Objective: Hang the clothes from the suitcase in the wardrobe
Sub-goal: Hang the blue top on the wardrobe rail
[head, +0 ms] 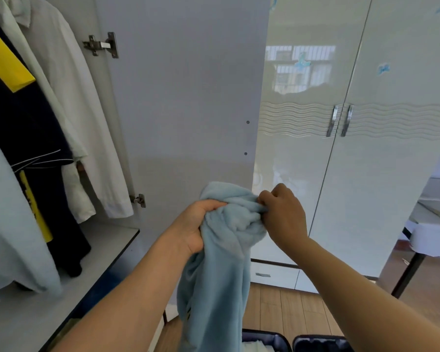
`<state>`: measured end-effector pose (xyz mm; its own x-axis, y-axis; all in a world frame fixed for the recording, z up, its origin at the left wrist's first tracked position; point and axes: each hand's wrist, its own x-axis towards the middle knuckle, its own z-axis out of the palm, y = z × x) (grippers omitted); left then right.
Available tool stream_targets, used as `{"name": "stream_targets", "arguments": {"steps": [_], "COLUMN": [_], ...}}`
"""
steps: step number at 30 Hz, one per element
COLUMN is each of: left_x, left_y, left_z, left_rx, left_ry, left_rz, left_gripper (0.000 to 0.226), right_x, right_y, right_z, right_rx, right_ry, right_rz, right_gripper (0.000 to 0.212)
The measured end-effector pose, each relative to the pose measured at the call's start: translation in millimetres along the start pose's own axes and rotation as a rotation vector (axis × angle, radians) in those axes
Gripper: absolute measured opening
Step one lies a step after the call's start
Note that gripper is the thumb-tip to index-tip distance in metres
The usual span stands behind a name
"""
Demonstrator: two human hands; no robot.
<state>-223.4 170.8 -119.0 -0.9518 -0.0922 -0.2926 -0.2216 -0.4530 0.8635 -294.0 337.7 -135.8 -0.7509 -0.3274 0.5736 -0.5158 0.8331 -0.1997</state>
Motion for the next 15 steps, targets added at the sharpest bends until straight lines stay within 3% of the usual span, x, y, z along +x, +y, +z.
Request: {"name": "stream_targets", "arguments": {"steps": [2,4,7,12,15], "left_x": [-2,-1,-1,2,2], "left_y": [4,7,13,13,14], "left_z": [-4,-11,-23,-32,-29], "left_rx": [0.045,0.063,-0.002,-0.099,-0.121], "left_ry": [-0.025,-0.037,-0.036,-0.054,-0.046], "left_rz": [-0.039,-0.053,-0.039,0.036,0.081], "left_gripper": [0.029,0.047,0.038,0.041,0.044], "right_x": [5,7,0,-7,-5], "right_y": [-16,-33,-51,-51,-51], "right_z": [-6,-13,-20,-15,-17], "right_rx": [0.075,0.429,0.863,0.730,0.698], "right_ry": [-0.097,-0.263,-0.318,-0.468,-0.458], "right_rz": [0.122,0.208,0.249,0.234,0.206], "right_gripper": [0.018,0.020,0.030,0.040,0.023]}}
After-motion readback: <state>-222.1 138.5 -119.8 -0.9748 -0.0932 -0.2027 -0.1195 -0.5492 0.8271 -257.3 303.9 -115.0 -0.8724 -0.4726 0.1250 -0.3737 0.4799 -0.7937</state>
